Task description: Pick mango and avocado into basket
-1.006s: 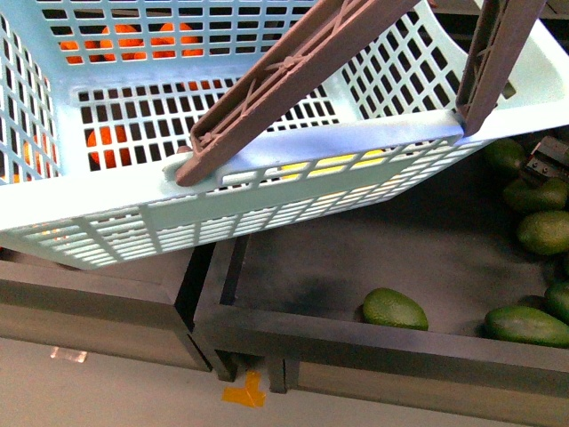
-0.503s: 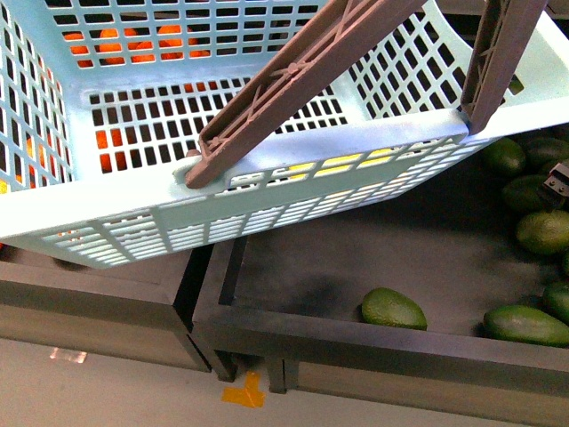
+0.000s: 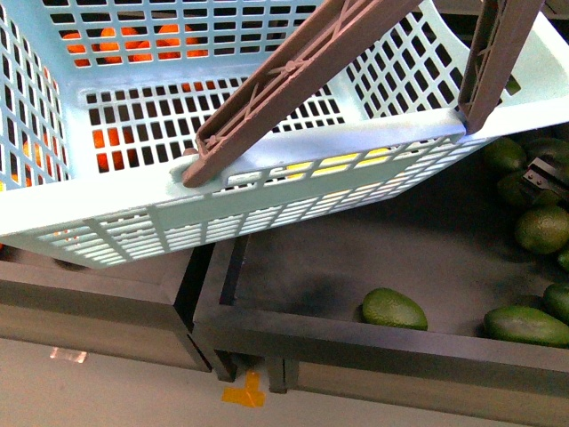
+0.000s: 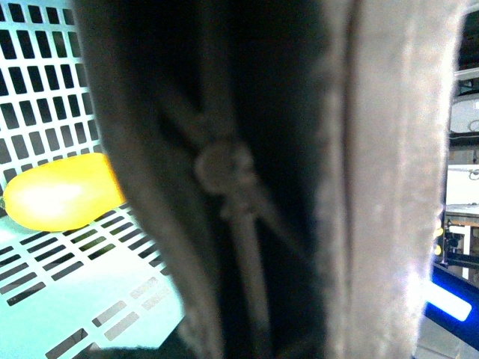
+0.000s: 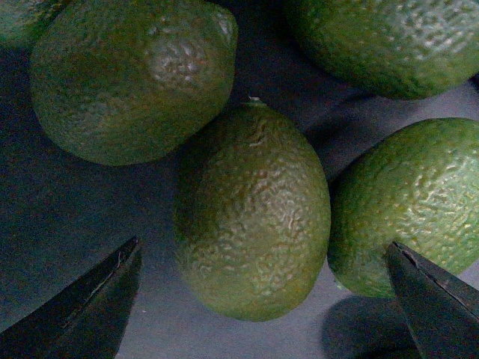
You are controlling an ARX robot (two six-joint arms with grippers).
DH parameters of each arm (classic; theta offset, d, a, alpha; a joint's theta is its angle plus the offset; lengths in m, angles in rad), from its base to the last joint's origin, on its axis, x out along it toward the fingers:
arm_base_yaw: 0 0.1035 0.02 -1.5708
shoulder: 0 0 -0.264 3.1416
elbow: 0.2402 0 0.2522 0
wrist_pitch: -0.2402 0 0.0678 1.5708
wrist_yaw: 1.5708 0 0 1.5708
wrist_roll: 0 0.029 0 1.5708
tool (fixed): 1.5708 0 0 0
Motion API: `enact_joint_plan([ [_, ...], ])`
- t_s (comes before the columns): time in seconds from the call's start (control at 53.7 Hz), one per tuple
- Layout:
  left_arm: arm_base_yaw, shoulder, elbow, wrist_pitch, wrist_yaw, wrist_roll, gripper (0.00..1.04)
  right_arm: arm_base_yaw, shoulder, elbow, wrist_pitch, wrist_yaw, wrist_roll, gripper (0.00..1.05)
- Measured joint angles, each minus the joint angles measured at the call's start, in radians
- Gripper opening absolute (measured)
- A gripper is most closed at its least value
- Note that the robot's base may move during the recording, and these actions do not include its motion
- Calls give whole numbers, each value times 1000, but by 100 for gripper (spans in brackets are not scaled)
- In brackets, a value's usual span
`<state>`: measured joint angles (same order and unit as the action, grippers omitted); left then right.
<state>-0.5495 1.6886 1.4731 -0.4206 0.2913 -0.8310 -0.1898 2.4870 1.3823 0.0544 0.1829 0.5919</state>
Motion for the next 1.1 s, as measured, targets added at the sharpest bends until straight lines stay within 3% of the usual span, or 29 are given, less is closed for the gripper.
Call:
enact_joint_plan([
  [1.1,0,0,0,0,-2,0,14,8,141,134,-33,30,8,96],
])
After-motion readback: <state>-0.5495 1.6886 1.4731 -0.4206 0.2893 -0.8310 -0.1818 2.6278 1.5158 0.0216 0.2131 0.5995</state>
